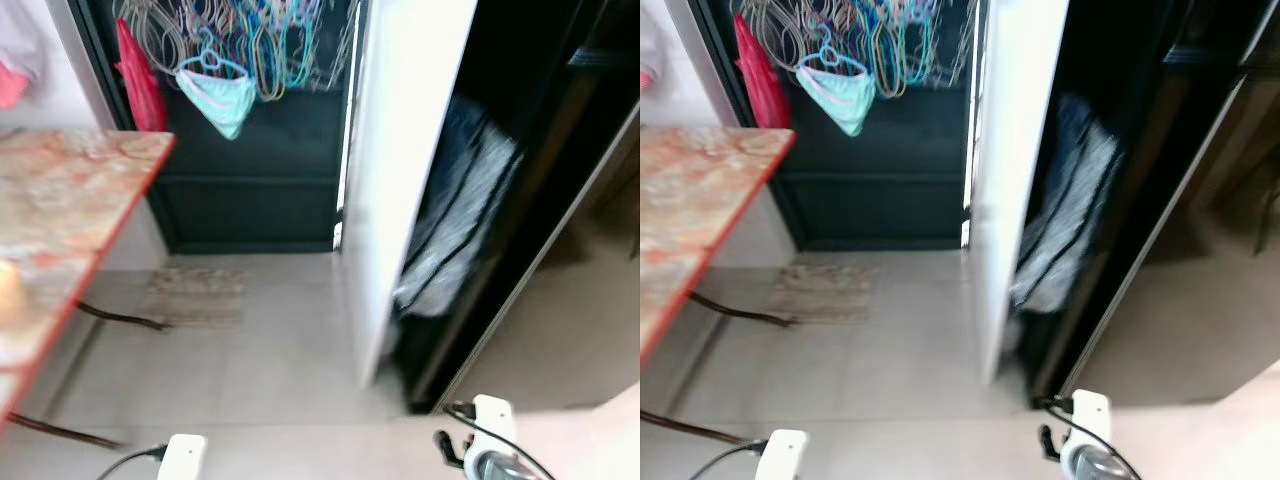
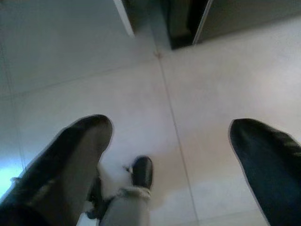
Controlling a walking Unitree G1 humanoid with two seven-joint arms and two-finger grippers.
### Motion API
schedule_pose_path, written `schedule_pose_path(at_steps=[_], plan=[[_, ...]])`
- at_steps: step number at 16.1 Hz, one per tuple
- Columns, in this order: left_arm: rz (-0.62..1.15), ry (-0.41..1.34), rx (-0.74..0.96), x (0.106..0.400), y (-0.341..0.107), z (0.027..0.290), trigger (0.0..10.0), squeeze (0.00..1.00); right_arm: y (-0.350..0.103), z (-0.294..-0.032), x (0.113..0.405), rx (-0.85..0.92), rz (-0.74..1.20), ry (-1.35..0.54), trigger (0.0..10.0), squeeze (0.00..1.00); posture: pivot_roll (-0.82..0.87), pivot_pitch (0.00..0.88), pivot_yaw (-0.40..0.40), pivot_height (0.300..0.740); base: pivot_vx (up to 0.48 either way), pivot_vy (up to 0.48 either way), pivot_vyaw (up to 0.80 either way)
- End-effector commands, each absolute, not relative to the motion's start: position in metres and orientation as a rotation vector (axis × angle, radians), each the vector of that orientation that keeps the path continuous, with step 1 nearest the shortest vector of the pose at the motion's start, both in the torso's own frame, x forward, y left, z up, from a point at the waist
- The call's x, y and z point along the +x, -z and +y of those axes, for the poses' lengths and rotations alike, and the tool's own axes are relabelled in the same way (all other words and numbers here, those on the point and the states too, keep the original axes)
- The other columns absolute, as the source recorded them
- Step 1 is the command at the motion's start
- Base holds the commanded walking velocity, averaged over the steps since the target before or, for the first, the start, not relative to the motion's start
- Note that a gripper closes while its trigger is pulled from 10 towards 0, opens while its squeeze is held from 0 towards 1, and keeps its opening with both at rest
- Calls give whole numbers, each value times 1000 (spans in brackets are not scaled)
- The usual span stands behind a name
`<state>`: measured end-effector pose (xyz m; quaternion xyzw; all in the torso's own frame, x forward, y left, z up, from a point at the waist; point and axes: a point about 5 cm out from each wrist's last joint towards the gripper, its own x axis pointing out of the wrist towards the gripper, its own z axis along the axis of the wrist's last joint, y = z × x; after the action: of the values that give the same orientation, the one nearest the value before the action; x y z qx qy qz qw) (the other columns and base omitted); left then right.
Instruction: Restocking fridge
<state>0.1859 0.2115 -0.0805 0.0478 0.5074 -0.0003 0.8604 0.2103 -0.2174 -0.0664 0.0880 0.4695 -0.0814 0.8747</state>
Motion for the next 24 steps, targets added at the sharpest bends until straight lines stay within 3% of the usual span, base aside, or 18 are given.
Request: schedule_pose_path(at_steps=[1, 19, 24], plan=[[1075, 3, 123, 185, 81, 214, 10000, 0, 66, -219, 211, 173, 983, 171, 10000, 0, 97, 0, -44, 740, 0, 0, 0], [1053, -1, 174, 183, 81, 217, 10000, 0, 68, -217, 207, 102, 1016, 100, 10000, 0, 99, 0, -30, 740, 0, 0, 745], [892, -143, 146, 191, 73, 223, 10000, 0, 69, -214, 207, 134, 1009, 119, 10000, 0, 103, 0, -15, 740, 0, 0, 302]])
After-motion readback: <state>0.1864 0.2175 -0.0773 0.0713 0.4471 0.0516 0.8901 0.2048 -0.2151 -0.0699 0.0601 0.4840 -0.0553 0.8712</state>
